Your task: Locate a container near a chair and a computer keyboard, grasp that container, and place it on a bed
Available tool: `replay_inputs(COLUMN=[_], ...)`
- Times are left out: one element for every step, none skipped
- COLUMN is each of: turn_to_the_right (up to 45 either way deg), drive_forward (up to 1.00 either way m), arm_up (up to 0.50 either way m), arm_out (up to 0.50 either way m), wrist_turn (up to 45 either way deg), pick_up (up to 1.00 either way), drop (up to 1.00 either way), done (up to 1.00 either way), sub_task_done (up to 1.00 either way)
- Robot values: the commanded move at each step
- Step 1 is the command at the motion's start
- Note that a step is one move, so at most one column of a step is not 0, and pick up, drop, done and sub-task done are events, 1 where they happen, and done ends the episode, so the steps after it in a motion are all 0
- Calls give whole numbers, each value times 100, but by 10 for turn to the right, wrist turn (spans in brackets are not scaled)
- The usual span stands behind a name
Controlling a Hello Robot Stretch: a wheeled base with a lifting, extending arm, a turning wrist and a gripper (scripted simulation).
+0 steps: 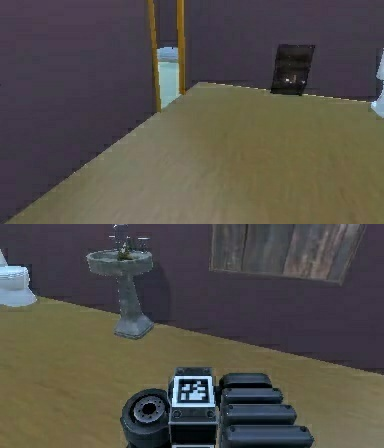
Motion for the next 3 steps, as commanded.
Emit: replay_inputs(turn_to_the_right=[0, 0, 0], drive_forward=[100, 100, 100], arm_up=[0, 0, 0], arm_out=[0, 0, 0], wrist_turn=[0, 0, 0], pick_up=[0, 0, 0], drop=[0, 0, 0], done=[0, 0, 0], sub_task_done=[0, 0, 0])
